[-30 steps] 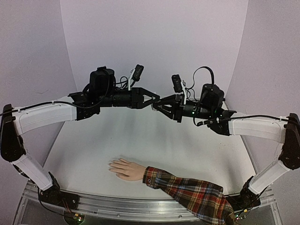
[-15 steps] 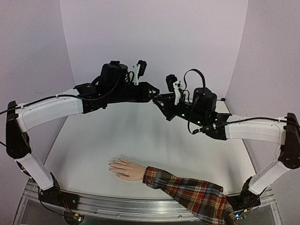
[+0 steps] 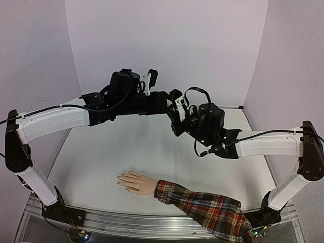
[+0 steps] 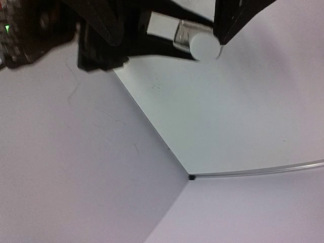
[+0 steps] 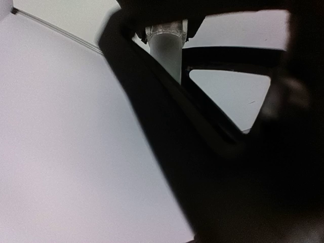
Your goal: Paint the nails
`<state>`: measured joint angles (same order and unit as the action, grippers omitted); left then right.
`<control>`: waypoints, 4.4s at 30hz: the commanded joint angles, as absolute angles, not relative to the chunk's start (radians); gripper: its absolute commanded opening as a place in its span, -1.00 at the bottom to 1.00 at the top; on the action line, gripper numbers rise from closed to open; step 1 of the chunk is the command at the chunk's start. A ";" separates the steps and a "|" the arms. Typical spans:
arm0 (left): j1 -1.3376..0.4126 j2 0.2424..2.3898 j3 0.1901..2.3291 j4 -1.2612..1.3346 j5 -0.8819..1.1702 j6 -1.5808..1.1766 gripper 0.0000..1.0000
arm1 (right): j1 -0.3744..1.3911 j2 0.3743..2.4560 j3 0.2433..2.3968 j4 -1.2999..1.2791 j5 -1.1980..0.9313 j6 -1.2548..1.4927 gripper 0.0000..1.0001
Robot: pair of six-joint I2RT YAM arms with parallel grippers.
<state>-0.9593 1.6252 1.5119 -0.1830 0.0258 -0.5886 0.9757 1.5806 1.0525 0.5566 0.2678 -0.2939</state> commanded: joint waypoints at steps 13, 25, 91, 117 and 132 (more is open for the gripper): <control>-0.831 1.486 1.323 0.288 0.712 -0.620 0.34 | 0.759 1.444 1.037 0.601 -0.846 0.055 -1.00; -0.832 1.479 1.313 0.285 0.837 -0.549 0.03 | 0.751 1.488 1.053 0.705 -0.826 0.140 -1.00; -0.853 1.502 1.415 0.098 0.648 -0.460 -0.55 | 0.747 1.468 1.041 0.733 -0.747 0.144 -1.00; -0.872 1.496 1.427 0.057 0.447 -0.602 0.62 | 0.856 1.340 0.971 0.523 -0.314 -0.197 -1.00; -0.852 1.493 1.411 0.145 0.737 -0.518 -0.04 | 0.774 1.386 1.024 0.612 -0.698 0.036 -1.00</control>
